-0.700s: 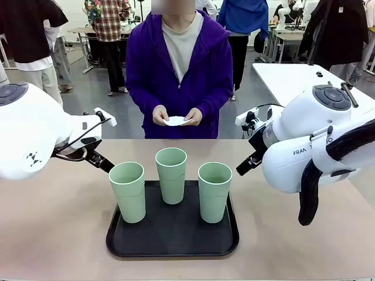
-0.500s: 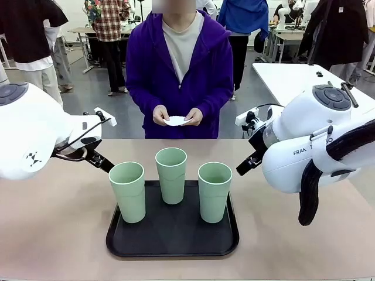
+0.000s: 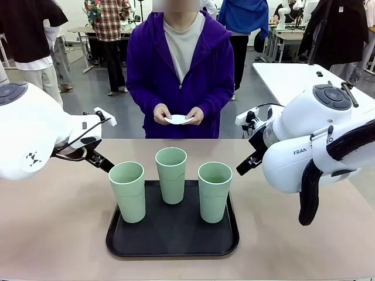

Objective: Place coasters on the table and set cups on them.
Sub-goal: Pick up one Reusable plastic cup and place it on a coaster set by the human.

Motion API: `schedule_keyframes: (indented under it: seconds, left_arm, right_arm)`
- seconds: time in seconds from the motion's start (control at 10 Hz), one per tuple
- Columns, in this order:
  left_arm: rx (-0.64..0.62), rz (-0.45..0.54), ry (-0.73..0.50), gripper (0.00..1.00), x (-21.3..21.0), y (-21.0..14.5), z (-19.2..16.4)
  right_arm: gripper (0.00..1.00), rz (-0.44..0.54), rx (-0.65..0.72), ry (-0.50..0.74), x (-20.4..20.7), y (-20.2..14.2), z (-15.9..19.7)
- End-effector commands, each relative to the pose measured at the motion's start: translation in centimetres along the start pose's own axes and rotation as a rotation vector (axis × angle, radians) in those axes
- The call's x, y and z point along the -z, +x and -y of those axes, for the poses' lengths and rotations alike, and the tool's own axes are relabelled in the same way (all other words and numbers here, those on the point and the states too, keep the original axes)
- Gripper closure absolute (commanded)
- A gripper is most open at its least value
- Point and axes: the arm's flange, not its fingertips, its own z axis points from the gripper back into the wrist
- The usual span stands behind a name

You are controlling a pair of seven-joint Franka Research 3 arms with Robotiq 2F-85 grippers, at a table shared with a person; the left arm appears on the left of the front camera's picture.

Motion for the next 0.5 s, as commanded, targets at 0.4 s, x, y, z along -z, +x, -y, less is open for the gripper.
schedule_keyframes:
  seconds: [0.4]
  left_arm:
    - [0.000, 0.000, 0.000, 0.00, 0.00, 0.00, 0.00]
  right_arm:
    - [0.00, 0.000, 0.000, 0.000, 0.00, 0.00, -0.01]
